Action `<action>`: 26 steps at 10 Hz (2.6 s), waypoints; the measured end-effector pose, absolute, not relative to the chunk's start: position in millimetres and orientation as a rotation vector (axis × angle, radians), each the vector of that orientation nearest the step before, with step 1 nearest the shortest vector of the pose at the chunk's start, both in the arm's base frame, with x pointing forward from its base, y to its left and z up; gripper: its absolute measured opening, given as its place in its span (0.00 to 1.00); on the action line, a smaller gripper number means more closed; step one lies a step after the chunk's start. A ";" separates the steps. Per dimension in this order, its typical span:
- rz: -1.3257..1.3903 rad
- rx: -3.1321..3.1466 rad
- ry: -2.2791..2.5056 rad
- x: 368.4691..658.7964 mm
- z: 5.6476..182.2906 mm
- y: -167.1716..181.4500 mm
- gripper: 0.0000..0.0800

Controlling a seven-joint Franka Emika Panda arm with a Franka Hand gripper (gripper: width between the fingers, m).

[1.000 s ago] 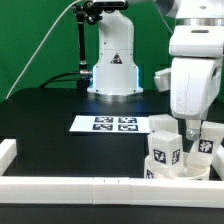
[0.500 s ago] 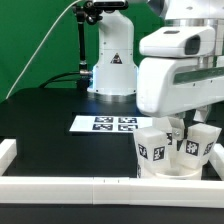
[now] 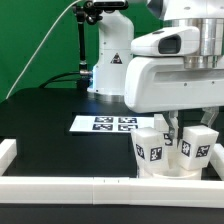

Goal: Assemble stool

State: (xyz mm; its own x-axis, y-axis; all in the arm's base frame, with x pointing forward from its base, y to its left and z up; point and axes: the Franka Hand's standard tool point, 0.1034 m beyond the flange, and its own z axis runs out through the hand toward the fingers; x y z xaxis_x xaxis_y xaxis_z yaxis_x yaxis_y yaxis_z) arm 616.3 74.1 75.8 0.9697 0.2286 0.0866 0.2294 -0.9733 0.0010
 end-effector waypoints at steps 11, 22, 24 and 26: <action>-0.213 -2.813 1.093 621.8 75.9 84.7 0.42; -0.048 -1.703 2.286 625.9 78.3 97.8 0.42; -0.039 -1.668 2.307 625.7 78.4 98.6 0.50; -0.031 -1.851 2.161 630.6 98.0 95.9 0.68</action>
Offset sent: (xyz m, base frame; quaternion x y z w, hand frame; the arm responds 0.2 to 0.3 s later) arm -0.0034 0.0015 -0.0095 -0.0089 0.0185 0.2531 0.9672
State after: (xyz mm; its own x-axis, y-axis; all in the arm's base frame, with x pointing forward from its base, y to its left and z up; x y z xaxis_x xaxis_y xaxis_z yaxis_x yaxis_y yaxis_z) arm 630.6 95.9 98.0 -0.1286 -0.9697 -0.2075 -0.9633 0.1719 -0.2061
